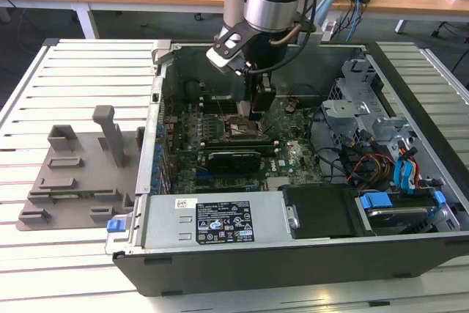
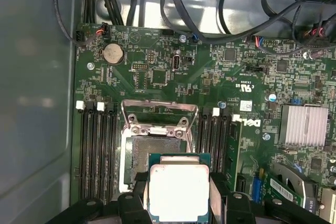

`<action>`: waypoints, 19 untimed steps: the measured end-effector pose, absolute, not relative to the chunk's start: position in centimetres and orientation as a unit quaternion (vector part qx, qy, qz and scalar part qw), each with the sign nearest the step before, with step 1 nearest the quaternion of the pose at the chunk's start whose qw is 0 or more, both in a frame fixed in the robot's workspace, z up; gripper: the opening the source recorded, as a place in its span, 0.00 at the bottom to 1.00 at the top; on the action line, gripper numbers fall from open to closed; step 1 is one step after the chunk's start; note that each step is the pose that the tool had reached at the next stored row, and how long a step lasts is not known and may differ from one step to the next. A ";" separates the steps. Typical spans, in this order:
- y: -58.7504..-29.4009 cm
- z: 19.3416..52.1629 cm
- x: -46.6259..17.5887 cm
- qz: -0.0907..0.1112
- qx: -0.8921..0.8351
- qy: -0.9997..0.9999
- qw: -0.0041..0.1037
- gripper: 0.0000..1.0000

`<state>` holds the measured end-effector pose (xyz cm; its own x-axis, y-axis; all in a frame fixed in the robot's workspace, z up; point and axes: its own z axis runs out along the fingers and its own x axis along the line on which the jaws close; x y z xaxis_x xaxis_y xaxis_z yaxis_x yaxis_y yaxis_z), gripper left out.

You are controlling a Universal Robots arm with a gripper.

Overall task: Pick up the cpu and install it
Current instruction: 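Place the cpu into insertion slot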

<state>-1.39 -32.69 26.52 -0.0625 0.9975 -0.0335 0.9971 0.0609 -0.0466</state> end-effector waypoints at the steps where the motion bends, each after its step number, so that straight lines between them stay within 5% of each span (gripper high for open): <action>1: -32.7 26.5 -1.4 0.028 -0.685 -0.728 0.004 0.55; 19: -32.3 25.2 -1.4 0.028 -0.685 -0.728 0.004 0.55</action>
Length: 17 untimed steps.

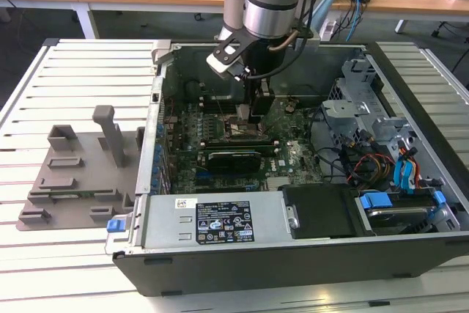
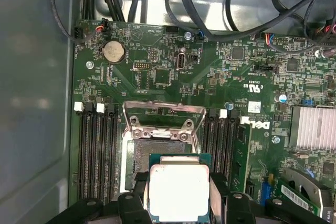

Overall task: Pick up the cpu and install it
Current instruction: 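Place the cpu into insertion slot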

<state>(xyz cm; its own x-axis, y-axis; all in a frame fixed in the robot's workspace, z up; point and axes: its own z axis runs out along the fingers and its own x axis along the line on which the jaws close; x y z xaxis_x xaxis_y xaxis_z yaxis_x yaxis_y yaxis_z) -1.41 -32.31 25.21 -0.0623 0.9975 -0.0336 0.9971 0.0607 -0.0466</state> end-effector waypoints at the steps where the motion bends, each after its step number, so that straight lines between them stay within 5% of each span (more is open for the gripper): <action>1: -32.3 25.1 -1.4 0.028 -0.685 -0.728 0.004 0.55; 17: -31.1 22.4 -1.8 0.031 -0.698 -0.715 0.002 0.55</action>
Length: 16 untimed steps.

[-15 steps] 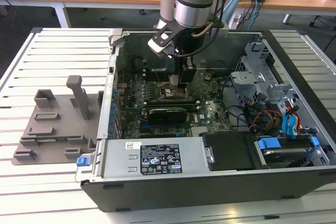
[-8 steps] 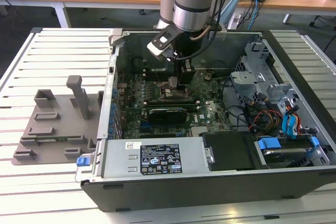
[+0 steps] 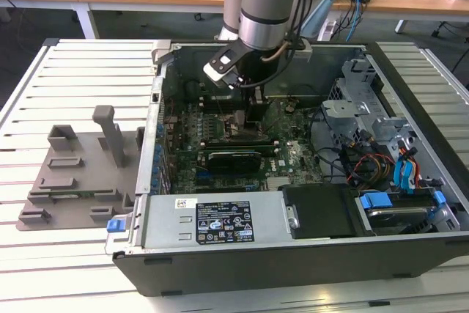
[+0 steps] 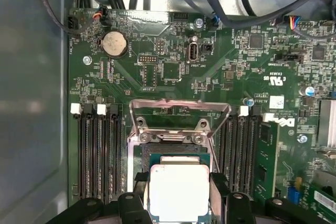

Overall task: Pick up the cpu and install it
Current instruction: 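Place the cpu into insertion slot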

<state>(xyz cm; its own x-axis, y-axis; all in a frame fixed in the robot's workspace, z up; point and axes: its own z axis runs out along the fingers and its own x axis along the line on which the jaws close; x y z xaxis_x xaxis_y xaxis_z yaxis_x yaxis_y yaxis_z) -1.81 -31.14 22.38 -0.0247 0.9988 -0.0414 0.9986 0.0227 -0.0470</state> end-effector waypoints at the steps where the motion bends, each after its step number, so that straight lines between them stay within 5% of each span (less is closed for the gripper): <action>1: -31.1 22.2 -1.9 0.031 -0.698 -0.715 0.002 0.55; 16: -30.8 20.0 -2.3 0.031 -0.699 -0.715 0.002 0.55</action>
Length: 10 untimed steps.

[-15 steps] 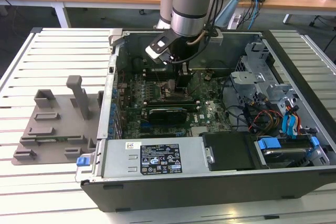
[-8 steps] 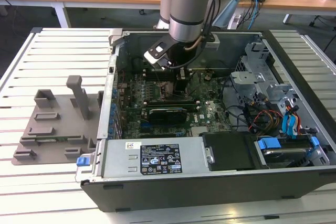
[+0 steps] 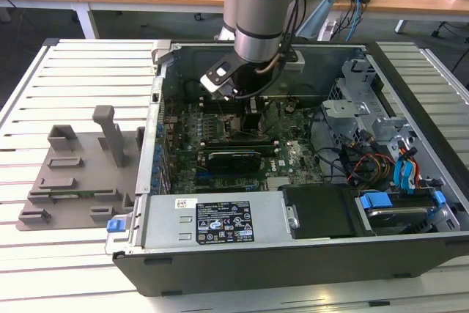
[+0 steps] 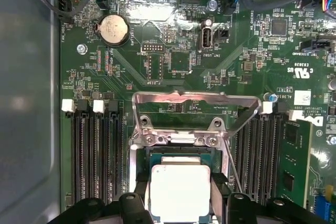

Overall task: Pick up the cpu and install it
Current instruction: 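Place the cpu into insertion slot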

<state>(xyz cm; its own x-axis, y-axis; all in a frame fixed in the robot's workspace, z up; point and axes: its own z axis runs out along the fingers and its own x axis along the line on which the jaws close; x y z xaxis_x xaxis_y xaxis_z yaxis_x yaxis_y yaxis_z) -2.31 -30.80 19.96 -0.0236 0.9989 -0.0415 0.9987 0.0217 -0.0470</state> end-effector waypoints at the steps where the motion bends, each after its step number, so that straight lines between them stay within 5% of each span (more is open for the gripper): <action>1: -30.8 19.9 -2.3 0.031 -0.699 -0.715 0.002 0.55; 10: -30.8 19.6 -2.2 0.031 -0.700 -0.714 0.002 0.55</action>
<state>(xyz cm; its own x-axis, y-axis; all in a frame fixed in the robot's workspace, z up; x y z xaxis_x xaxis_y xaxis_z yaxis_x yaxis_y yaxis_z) -2.18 -30.80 19.65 -0.0210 0.9989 -0.0416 0.9987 0.0191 -0.0470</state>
